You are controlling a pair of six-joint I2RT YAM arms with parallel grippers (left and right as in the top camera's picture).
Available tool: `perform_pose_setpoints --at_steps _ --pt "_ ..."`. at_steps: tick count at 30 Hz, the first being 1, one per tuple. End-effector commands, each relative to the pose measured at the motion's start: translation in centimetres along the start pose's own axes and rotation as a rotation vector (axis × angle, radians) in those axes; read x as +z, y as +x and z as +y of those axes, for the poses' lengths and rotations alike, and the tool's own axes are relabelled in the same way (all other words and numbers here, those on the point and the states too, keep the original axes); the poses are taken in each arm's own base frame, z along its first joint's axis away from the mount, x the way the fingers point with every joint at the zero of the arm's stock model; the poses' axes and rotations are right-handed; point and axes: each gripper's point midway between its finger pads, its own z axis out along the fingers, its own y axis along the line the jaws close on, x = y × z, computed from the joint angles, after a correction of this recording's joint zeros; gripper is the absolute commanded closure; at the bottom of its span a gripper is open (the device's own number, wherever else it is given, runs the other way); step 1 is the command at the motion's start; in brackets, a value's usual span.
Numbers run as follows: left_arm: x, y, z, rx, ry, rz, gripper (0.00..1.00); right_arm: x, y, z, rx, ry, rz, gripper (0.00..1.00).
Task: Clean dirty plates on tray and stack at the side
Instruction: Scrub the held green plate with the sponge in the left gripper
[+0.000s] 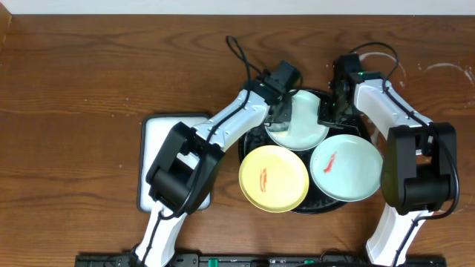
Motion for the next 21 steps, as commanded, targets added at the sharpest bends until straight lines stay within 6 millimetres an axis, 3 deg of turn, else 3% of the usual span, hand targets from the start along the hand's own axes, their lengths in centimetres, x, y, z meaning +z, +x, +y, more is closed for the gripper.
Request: perform_pose_setpoints --at_steps 1,12,17,21 --pt "0.1 -2.1 5.5 0.074 -0.268 -0.069 0.92 0.9 1.0 -1.6 0.016 0.078 0.036 0.99" --pt "-4.5 -3.2 5.0 0.071 -0.276 -0.052 0.92 0.9 1.4 -1.7 0.014 0.083 0.05 0.99" --pt "-7.8 -2.7 5.5 0.044 -0.245 -0.018 0.93 0.9 1.4 -1.7 0.014 0.084 0.053 0.99" --pt "-11.8 -1.7 6.8 -0.002 -0.195 0.036 0.93 0.9 1.4 -1.7 -0.009 0.082 0.054 0.99"
